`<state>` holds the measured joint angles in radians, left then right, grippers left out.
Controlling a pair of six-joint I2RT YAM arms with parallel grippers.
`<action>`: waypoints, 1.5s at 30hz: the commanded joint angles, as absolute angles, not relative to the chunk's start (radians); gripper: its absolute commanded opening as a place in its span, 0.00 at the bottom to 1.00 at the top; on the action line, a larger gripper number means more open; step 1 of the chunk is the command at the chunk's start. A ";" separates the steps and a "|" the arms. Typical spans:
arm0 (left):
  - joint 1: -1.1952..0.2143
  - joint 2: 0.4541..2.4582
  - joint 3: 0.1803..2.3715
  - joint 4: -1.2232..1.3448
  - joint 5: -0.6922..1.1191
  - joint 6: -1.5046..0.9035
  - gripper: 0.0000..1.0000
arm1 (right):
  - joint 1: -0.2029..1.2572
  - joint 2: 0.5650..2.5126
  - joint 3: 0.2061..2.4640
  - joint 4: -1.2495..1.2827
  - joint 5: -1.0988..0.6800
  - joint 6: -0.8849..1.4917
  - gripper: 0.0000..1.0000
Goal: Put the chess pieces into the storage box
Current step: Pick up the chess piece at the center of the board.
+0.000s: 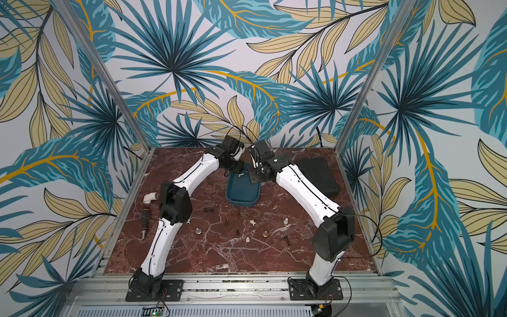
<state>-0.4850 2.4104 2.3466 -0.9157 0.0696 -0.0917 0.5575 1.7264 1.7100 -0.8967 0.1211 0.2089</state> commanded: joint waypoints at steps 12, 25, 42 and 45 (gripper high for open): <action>-0.451 1.748 1.678 -0.645 -0.132 -0.104 0.39 | 0.703 1.720 1.566 -0.859 0.025 0.293 0.40; -0.407 1.589 1.444 -0.612 -0.148 -0.111 0.39 | 0.745 1.890 1.540 -0.799 0.027 0.327 0.39; -0.399 1.592 1.446 -0.622 -0.182 -0.088 0.39 | 0.746 2.024 1.590 -0.791 0.041 0.312 0.39; -0.396 1.594 1.445 -0.626 -0.194 -0.083 0.39 | 0.746 2.031 1.584 -0.784 0.038 0.314 0.38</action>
<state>-0.4046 1.6150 1.4479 -0.6350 -0.1680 -0.0986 0.7403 2.0201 1.5764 -0.7906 0.0437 0.3107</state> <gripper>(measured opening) 0.390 0.387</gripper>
